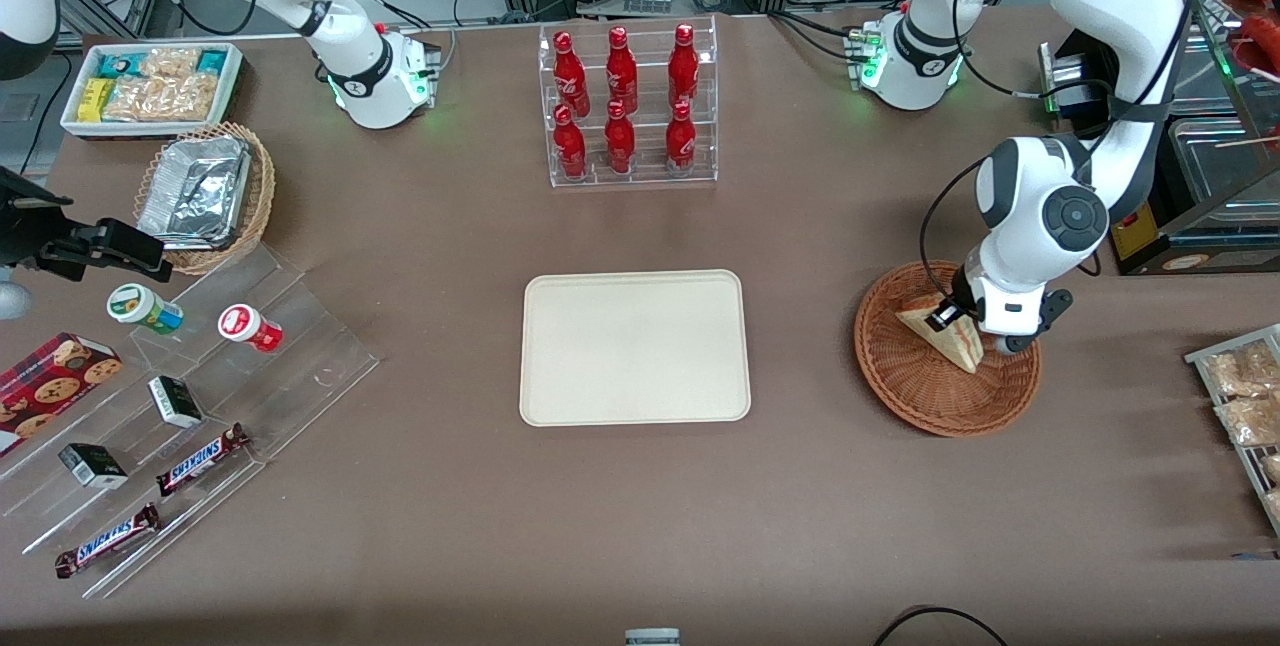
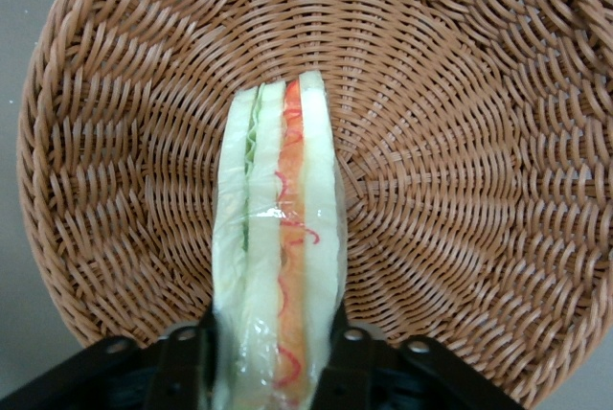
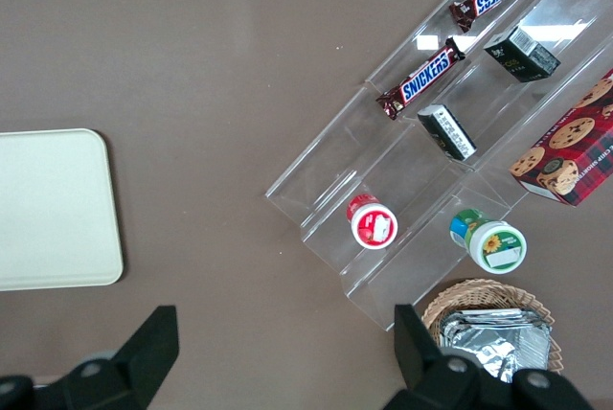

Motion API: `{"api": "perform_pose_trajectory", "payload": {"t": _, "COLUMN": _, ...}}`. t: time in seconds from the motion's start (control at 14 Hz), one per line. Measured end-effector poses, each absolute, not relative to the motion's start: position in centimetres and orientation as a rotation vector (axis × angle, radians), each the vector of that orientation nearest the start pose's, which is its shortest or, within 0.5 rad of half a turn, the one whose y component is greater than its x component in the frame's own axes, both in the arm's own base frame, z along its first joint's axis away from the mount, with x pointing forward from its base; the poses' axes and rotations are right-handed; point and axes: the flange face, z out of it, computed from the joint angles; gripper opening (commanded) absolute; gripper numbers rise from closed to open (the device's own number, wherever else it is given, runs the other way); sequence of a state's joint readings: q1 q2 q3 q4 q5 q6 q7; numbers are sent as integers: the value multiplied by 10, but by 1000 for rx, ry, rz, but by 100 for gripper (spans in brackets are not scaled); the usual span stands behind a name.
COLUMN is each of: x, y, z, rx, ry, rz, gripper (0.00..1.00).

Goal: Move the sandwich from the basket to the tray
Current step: 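Close the left gripper on the wrapped sandwich's edge, then lift the sandwich out of the basket with the left gripper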

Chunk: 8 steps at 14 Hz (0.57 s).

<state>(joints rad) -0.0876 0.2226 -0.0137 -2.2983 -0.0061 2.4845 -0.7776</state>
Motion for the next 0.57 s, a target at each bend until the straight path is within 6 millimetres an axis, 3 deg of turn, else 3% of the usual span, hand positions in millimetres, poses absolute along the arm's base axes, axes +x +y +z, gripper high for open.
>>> {"api": "perform_pose_trajectory", "payload": {"t": 0.29, "x": 531, "y": -55, "z": 267, "rx": -2949, "ry": -1042, "rz": 68, "gripper": 0}}
{"api": "perform_pose_trajectory", "payload": {"t": 0.43, "x": 539, "y": -63, "z": 302, "rx": -2944, "ry": -1003, "rz": 124, "gripper": 0}}
{"api": "perform_pose_trajectory", "payload": {"t": 0.57, "x": 546, "y": -89, "z": 351, "rx": -2959, "ry": -924, "rz": 153, "gripper": 0}}
